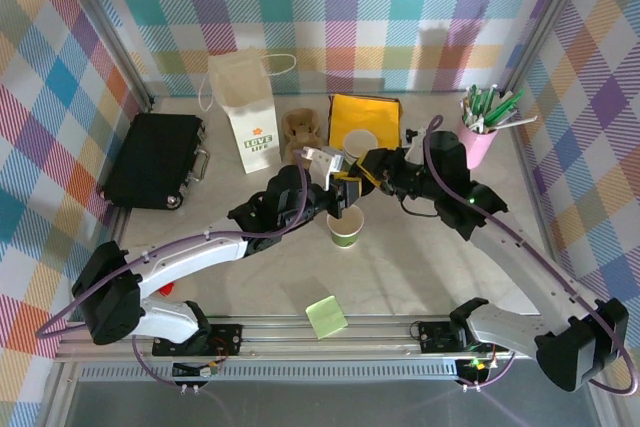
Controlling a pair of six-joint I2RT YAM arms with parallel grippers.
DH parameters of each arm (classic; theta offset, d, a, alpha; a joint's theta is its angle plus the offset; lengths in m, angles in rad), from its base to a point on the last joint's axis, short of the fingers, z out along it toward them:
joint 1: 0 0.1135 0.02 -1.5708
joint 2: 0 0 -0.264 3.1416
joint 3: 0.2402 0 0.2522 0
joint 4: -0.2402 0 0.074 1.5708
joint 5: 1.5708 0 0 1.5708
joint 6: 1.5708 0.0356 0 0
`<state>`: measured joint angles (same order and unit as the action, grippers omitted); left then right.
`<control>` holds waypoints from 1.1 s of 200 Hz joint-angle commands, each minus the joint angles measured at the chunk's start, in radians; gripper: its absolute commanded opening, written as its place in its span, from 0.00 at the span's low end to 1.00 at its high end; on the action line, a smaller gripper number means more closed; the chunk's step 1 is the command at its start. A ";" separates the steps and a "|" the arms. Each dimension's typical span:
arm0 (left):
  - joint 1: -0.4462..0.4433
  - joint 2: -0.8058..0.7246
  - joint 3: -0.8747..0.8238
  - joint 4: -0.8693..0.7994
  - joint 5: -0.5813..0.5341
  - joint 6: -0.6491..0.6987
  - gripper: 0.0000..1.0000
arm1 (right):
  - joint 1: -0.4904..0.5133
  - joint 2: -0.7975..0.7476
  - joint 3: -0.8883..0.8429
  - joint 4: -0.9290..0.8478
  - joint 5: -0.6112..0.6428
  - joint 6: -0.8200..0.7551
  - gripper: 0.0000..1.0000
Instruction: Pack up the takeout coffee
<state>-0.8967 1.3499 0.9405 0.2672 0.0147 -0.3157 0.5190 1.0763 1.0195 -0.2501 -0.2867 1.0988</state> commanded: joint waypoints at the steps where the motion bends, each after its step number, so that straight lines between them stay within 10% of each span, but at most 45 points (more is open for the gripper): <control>1: 0.036 -0.066 -0.016 0.015 0.053 -0.100 0.17 | 0.007 -0.052 0.081 -0.116 0.089 -0.225 0.38; 91: 0.186 -0.219 0.075 -0.378 0.176 -0.443 0.08 | 0.028 -0.213 0.030 -0.094 0.079 -1.127 0.43; 153: 0.248 -0.244 0.071 -0.424 0.324 -0.633 0.08 | 0.303 -0.168 -0.096 0.048 0.298 -1.717 0.44; 220: 0.249 -0.281 0.002 -0.356 0.329 -0.798 0.11 | 0.429 -0.118 -0.232 0.367 0.438 -1.905 0.43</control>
<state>-0.6518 1.0981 0.9710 -0.1246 0.3202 -1.0279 0.9272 0.9356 0.7963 -0.0544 0.0776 -0.7055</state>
